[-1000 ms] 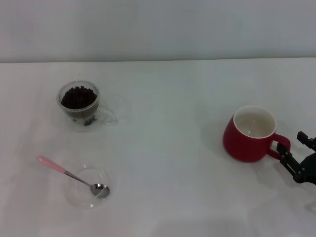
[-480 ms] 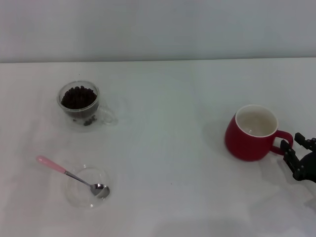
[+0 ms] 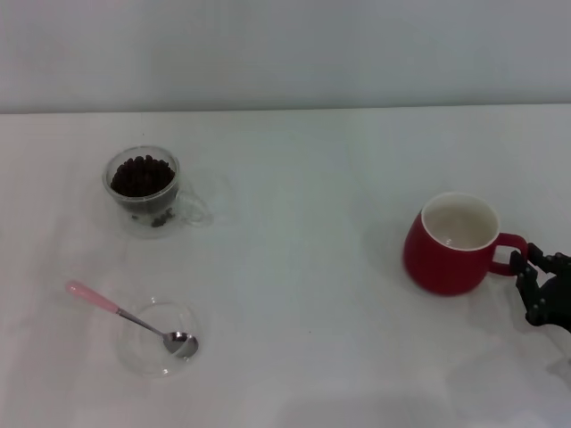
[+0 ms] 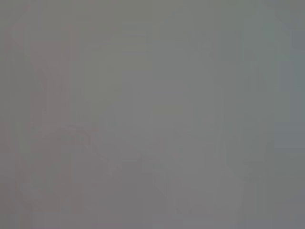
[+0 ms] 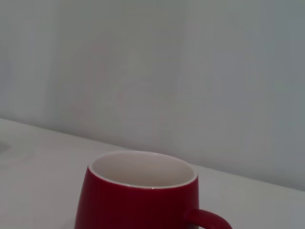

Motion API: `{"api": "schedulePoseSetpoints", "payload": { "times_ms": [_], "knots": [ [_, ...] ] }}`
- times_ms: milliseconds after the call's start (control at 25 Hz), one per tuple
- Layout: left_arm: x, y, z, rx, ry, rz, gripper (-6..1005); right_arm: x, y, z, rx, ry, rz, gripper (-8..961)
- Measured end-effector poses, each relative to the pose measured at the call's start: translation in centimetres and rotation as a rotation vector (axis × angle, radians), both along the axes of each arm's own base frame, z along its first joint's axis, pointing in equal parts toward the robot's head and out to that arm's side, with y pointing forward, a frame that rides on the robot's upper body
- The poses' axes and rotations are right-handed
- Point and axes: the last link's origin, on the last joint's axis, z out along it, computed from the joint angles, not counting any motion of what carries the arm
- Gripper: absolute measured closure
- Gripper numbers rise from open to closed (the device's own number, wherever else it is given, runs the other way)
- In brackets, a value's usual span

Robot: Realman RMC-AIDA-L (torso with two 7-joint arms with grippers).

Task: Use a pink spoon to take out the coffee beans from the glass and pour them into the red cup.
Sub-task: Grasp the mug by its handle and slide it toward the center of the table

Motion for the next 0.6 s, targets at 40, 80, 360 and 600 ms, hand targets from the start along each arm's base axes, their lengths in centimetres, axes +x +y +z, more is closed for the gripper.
{"api": "schedulePoseSetpoints", "payload": {
  "times_ms": [40,80,360,600],
  "knots": [
    [0.0,0.0,0.0,0.0,0.0,0.0,299,-0.1,0.1,-0.1,-0.003,-0.001,0.004,771],
    [0.0,0.0,0.0,0.001,0.0,0.001,299,-0.2,0.2,-0.1,-0.009,-0.001,0.013,789],
    [0.0,0.1,0.1,0.002,0.0,0.002,299,-1.6,0.7,-1.2,-0.061,0.005,0.077,789],
    [0.1,0.2,0.1,0.003,0.003,0.0,298,-3.2,0.8,-2.5,-0.121,0.024,0.141,788]
  ]
}}
